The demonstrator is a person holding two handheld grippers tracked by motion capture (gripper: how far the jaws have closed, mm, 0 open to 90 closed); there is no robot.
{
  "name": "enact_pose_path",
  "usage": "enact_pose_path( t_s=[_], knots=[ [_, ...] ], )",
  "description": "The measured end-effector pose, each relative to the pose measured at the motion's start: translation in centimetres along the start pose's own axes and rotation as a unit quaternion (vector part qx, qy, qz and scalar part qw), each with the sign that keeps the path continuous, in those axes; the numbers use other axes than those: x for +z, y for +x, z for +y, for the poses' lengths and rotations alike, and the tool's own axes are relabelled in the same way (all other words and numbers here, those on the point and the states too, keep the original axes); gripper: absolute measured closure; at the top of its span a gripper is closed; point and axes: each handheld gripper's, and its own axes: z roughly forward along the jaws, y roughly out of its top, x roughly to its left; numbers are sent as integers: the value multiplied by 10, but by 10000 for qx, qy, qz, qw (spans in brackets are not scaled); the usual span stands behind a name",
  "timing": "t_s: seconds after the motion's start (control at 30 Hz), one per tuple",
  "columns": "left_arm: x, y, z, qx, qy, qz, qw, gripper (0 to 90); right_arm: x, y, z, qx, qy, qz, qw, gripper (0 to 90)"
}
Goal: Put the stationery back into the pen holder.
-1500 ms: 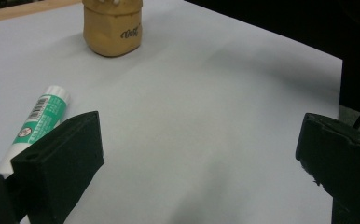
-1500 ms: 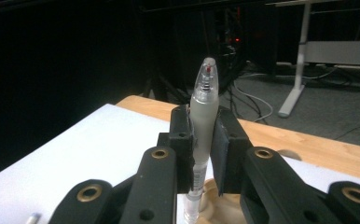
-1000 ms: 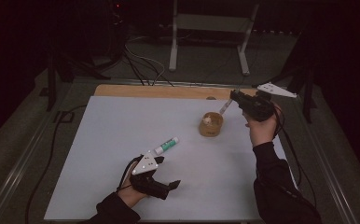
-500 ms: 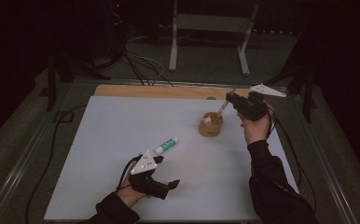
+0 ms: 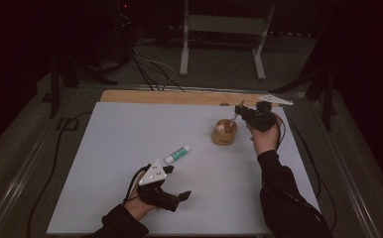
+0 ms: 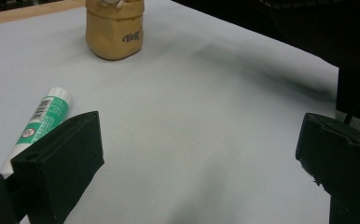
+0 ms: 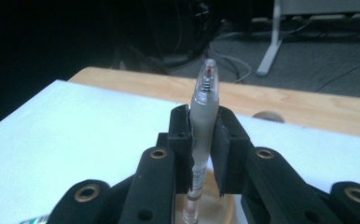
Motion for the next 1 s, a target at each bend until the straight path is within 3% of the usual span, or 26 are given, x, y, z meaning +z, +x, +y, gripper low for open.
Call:
enact_pose_path(
  t_s=[0.13,0.2,0.23,0.3,0.33,0.43,0.53,0.63,0.73,0.77,1.0],
  knots=[
    [-1,-1,1,8,-21,-14,10000,15,5,0,-4,140,149,105,9997,791],
    [-1,0,1,-12,-44,-18,10000,14,7,1,-6,80,238,66,9997,786],
    [-2,0,1,-13,-48,-21,10000,14,7,1,-7,77,239,56,9997,720],
    [-3,0,2,-29,-58,29,10000,14,6,2,-4,155,108,26,9998,416],
    [-4,1,2,-46,-79,46,9999,14,6,2,-4,155,108,26,9998,416],
    [-6,3,3,-87,-123,98,9998,14,0,3,0,109,-89,-107,9998,230],
    [-7,5,5,-111,-121,110,9998,15,-9,3,3,129,-228,-48,9996,126],
    [-9,6,6,-69,-122,122,9998,15,-19,4,2,149,-318,211,9992,104],
    [-11,7,8,-23,-141,165,9998,15,-24,6,0,154,-343,304,9988,104],
    [-12,9,9,-21,-163,176,9997,15,-29,9,-3,140,-367,443,9982,93],
    [-19,22,16,-28,-250,213,9995,15,-44,28,-21,49,-425,786,9960,93]
  ],
)
